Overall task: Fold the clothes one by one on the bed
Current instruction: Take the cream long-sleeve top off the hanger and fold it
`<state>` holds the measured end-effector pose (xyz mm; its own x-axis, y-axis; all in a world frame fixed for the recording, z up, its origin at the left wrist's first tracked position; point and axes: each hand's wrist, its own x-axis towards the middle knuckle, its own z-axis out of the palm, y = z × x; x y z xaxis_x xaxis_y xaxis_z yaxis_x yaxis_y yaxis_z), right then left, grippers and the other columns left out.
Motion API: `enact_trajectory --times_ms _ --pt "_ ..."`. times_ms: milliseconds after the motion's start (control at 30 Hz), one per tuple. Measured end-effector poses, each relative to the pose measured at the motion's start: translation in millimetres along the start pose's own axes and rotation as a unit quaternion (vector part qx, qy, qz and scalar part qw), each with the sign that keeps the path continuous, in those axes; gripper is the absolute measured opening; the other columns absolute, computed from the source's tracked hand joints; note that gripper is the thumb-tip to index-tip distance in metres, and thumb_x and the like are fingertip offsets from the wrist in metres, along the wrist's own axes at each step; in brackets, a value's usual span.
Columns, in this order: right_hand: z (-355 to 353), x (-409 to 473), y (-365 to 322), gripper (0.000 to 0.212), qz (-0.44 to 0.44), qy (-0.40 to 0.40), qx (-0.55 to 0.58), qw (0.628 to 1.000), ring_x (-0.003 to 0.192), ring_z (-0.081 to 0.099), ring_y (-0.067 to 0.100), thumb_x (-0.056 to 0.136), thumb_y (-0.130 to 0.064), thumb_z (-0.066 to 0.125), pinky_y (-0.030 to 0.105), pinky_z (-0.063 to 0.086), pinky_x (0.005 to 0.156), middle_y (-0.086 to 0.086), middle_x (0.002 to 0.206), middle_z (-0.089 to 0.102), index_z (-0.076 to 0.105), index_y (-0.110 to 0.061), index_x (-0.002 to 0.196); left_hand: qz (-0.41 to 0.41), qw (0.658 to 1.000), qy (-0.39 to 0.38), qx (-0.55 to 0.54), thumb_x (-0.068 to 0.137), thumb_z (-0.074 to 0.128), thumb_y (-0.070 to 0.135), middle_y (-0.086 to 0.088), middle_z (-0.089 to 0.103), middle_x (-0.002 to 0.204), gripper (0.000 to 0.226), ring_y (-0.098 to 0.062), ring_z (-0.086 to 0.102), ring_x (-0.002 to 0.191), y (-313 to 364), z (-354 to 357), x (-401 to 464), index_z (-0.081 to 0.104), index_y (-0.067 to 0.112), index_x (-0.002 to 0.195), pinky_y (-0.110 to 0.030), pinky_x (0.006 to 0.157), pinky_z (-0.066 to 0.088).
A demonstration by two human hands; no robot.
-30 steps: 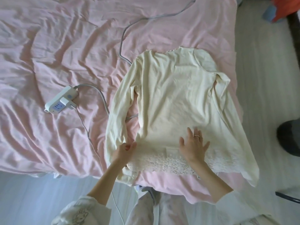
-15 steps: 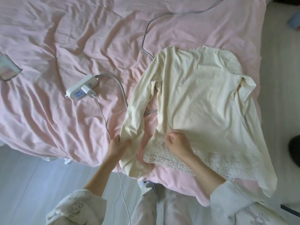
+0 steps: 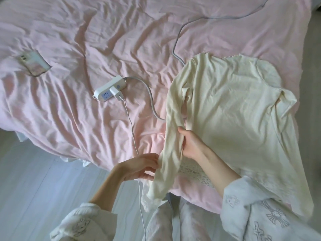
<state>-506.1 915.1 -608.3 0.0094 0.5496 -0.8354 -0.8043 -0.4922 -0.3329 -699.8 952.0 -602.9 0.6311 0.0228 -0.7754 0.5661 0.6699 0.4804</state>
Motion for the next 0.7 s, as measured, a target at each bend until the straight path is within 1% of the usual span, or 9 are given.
enact_trajectory --times_ms 67,167,200,267,333,433,567,633,700 --pt "4.4 -1.6 -0.6 0.033 -0.013 0.000 0.013 1.000 0.083 0.068 0.027 0.101 -0.025 0.038 0.035 0.055 0.069 0.018 0.102 0.065 0.054 -0.003 0.120 0.009 1.000 0.030 -0.001 0.086 0.062 0.018 0.001 0.061 0.085 0.011 -0.011 0.059 0.076 -7.8 -2.7 0.1 0.058 0.011 0.094 -0.025 0.071 0.051" --pt "9.6 -0.5 -3.4 0.033 -0.055 0.071 -0.039 0.995 0.090 0.063 0.023 0.101 -0.026 0.041 0.033 0.051 0.076 0.016 0.115 0.063 0.052 -0.004 0.123 0.035 0.987 0.132 0.081 0.070 0.067 0.039 0.003 0.060 0.082 0.032 -0.010 0.052 0.073 -8.6 -3.9 -4.8 0.064 0.012 0.087 -0.019 0.065 0.040" --pt "7.8 0.9 -5.8 0.032 -0.071 0.101 -0.051 0.991 0.093 0.062 0.023 0.100 -0.026 0.042 0.034 0.050 0.080 0.015 0.114 0.063 0.053 -0.005 0.121 0.058 0.979 0.172 0.094 0.068 0.067 0.042 0.003 0.062 0.086 0.040 -0.010 0.052 0.075 -8.9 -5.2 -5.8 0.067 0.011 0.093 -0.018 0.063 0.038" --pt "2.7 0.7 -10.8 0.028 -0.086 0.132 -0.045 0.986 0.084 0.060 0.023 0.100 -0.025 0.043 0.034 0.047 0.075 0.012 0.095 0.063 0.052 -0.006 0.118 0.104 0.964 0.236 0.065 0.071 0.069 0.039 0.001 0.066 0.087 0.039 -0.008 0.058 0.075 -11.4 -12.0 -7.9 0.070 0.010 0.098 -0.013 0.063 0.041" --pt "-1.8 0.4 -10.6 0.023 -0.072 0.112 0.001 0.991 0.077 0.056 0.021 0.101 -0.021 0.039 0.031 0.045 0.070 0.011 0.086 0.059 0.050 -0.007 0.116 0.119 0.955 0.270 0.043 0.069 0.071 0.043 -0.004 0.065 0.079 0.046 -0.012 0.059 0.075 -13.5 -17.2 -11.2 0.069 0.004 0.092 -0.018 0.070 0.043" --pt "-3.2 0.0 -1.4 0.026 -0.042 0.063 0.064 0.995 0.086 0.060 0.025 0.099 -0.010 0.034 0.033 0.047 0.079 0.016 0.093 0.063 0.051 -0.001 0.116 0.102 0.943 0.314 0.053 0.061 0.062 0.058 -0.009 0.054 0.076 0.072 -0.018 0.050 0.073 -17.5 -16.3 -10.2 0.061 -0.007 0.094 -0.031 0.068 0.038" --pt "0.9 1.7 3.8 0.026 -0.036 0.029 0.097 0.994 0.089 0.063 0.032 0.094 -0.004 0.035 0.039 0.051 0.079 0.020 0.081 0.070 0.057 0.004 0.106 0.050 0.938 0.327 0.102 0.076 0.059 0.060 -0.002 0.055 0.070 0.058 -0.014 0.051 0.063 -27.6 -13.8 -13.4 0.061 0.002 0.083 -0.021 0.056 0.037" --pt "5.3 2.3 0.6 0.024 -0.039 0.023 0.100 0.994 0.089 0.061 0.032 0.095 -0.010 0.040 0.042 0.050 0.074 0.019 0.088 0.067 0.057 0.001 0.108 -0.006 0.942 0.303 0.146 0.085 0.058 0.055 0.004 0.052 0.065 0.042 -0.009 0.048 0.055 -35.3 -18.5 -19.5 0.058 0.014 0.075 -0.016 0.046 0.033" --pt "12.9 4.6 -2.7 0.027 -0.037 0.007 0.080 0.996 0.092 0.059 0.030 0.097 -0.018 0.043 0.047 0.049 0.085 0.017 0.098 0.063 0.055 -0.005 0.118 -0.059 0.951 0.258 0.159 0.084 0.060 0.051 0.004 0.050 0.060 0.036 -0.007 0.045 0.049 -40.0 -25.1 -27.6 0.058 0.017 0.073 -0.016 0.045 0.032"
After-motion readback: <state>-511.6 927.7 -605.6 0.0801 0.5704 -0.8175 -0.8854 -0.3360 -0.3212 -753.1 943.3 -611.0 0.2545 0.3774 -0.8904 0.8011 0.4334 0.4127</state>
